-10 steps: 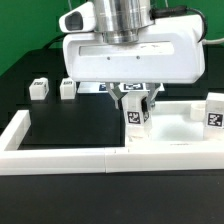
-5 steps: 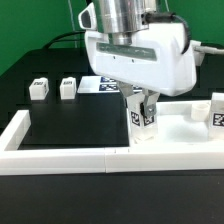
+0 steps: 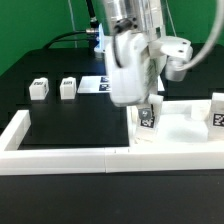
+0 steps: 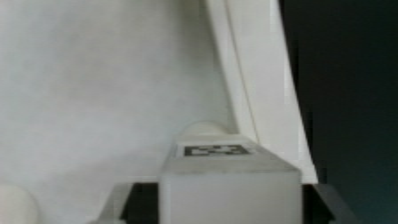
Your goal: Assemble square table
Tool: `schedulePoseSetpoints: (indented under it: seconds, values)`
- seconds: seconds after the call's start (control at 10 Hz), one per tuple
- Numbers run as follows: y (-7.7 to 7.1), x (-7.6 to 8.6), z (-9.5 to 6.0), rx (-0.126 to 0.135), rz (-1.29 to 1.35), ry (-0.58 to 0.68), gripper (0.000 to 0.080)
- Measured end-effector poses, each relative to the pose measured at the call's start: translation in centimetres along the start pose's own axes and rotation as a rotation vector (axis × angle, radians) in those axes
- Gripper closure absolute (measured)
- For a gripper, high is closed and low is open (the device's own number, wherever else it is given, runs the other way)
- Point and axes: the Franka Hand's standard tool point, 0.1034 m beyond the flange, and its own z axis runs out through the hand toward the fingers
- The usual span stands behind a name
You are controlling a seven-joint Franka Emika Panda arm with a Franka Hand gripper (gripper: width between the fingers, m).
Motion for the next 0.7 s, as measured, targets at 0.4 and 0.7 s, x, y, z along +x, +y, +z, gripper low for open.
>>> schedulePoseSetpoints:
  seconds: [0.4,0.7]
  values:
    - [0.72,0.50,0.29,-0.065,-0.687,0.039,0.0159]
    - [0.83,0.67,0.21,-0.070,-0.936,0.036,0.0151]
